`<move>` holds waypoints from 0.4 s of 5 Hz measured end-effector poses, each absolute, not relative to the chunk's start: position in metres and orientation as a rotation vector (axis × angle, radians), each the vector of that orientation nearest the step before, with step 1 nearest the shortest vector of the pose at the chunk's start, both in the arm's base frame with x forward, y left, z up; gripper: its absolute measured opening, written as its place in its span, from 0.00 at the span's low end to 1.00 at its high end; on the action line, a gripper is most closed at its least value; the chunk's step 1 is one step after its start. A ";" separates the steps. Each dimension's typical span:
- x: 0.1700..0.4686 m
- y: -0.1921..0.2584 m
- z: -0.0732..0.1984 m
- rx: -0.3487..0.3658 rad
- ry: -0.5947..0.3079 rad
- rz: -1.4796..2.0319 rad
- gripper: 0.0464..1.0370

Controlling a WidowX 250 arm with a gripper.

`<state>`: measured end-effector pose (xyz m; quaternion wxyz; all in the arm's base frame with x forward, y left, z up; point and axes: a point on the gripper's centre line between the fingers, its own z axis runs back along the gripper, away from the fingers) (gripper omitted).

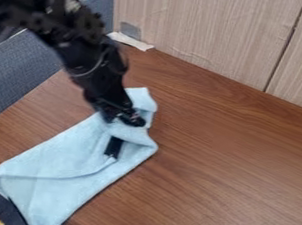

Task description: Fold the cloth from top to bottom

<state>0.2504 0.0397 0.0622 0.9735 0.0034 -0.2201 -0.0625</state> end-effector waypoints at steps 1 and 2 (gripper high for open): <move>0.238 0.046 0.041 0.029 -0.392 -0.113 0.01; 0.232 0.047 0.015 -0.008 -0.332 -0.107 0.01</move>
